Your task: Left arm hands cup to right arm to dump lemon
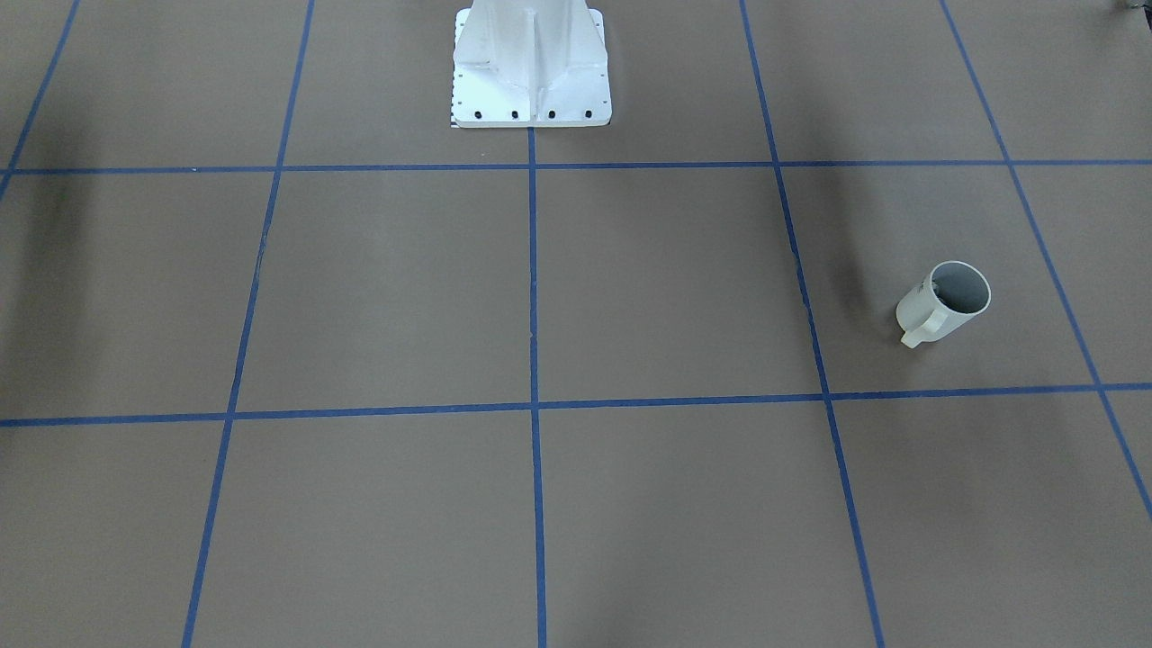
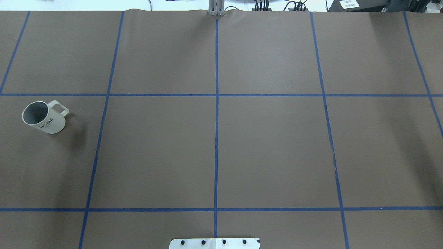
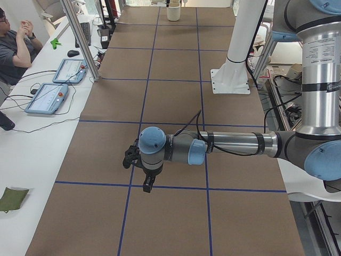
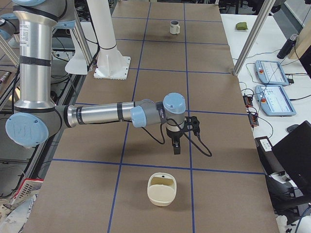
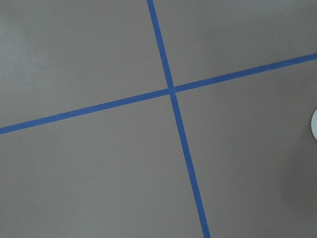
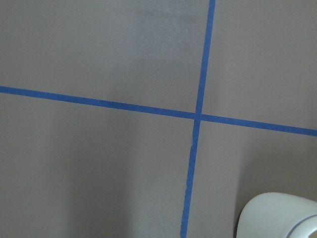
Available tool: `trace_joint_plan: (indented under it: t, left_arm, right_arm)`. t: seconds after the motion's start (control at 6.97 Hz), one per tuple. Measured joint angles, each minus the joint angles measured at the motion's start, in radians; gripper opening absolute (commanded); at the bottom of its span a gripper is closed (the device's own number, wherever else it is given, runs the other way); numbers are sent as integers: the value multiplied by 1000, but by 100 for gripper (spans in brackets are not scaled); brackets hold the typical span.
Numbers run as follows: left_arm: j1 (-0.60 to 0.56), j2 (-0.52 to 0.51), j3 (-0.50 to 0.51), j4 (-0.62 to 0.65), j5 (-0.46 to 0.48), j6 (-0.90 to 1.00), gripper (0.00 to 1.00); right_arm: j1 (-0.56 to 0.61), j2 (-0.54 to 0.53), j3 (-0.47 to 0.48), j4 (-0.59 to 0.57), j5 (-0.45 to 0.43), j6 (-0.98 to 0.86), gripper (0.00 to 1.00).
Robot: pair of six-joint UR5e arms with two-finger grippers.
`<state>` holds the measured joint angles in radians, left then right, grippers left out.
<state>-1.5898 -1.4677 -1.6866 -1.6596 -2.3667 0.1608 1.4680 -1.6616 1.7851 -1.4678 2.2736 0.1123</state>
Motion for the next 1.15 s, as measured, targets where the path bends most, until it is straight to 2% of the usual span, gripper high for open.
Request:
trace_joint_plan:
  t: [0.72, 1.15]
  left_arm:
    - [-1, -10, -17, -15, 0, 9, 100]
    - [56, -99, 15, -84, 3, -3, 100]
  right_arm:
    - [-3, 19, 3, 0, 5, 6, 100]
    - [-18, 79, 7, 11, 35, 7, 100]
